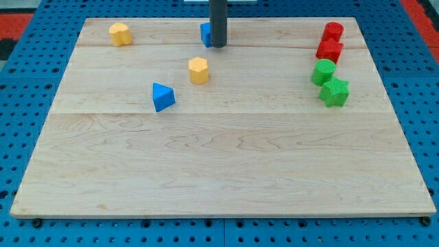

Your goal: Push the red star diagonal to the top right of the yellow hexagon

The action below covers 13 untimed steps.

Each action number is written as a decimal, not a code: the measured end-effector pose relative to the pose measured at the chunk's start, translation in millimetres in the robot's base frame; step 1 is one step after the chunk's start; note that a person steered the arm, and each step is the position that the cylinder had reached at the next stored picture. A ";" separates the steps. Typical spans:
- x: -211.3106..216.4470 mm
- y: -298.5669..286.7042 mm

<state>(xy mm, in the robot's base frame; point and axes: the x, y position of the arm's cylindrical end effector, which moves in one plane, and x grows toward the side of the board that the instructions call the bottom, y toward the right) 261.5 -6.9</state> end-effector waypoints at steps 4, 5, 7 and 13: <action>27.0 -19.5; 27.0 -17.2; 28.2 53.5; -44.3 249.0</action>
<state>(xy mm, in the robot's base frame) 217.2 242.0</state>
